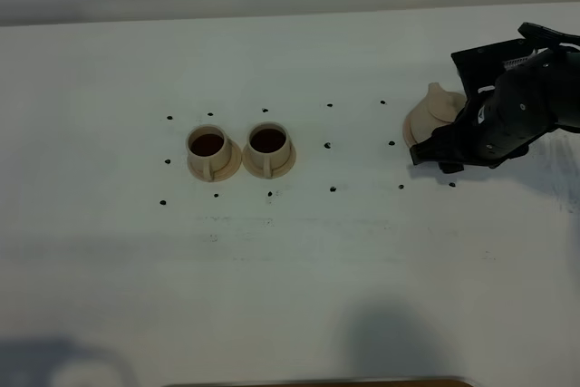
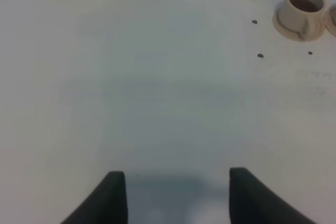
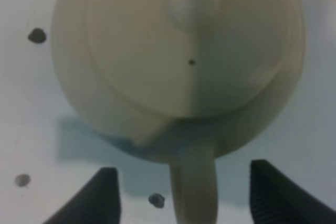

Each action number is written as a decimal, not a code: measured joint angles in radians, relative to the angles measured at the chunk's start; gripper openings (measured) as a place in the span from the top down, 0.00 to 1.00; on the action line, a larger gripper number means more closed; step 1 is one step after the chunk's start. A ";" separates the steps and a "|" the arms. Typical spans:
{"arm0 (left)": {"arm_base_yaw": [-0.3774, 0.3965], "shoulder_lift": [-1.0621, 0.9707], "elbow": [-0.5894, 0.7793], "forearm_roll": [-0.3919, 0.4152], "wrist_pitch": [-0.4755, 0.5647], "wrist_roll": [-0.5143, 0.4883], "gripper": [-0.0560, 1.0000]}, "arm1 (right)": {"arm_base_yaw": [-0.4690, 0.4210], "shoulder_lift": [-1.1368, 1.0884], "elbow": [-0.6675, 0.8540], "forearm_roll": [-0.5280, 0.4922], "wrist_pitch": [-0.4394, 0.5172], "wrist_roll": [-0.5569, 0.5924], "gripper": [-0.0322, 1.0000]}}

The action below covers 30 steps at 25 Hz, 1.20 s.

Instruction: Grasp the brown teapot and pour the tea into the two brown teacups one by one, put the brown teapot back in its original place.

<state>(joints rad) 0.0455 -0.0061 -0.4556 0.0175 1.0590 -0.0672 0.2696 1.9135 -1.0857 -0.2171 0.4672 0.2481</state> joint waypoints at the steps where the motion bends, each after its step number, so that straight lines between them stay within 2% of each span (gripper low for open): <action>1: 0.000 0.000 0.000 0.000 0.000 0.000 0.47 | 0.000 -0.006 0.000 0.000 0.005 0.000 0.44; 9: 0.000 0.000 0.000 0.000 0.000 0.000 0.47 | 0.000 -0.142 0.000 0.000 0.067 -0.009 0.45; 21: 0.000 0.000 0.000 0.000 0.000 0.000 0.47 | -0.005 -0.358 0.012 -0.002 0.097 -0.016 0.47; 30: 0.000 0.000 0.000 0.000 0.000 0.000 0.47 | -0.142 -0.612 0.218 0.038 0.055 -0.029 0.49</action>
<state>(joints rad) 0.0455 -0.0061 -0.4556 0.0175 1.0590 -0.0672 0.1279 1.3013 -0.8679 -0.1792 0.5226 0.2194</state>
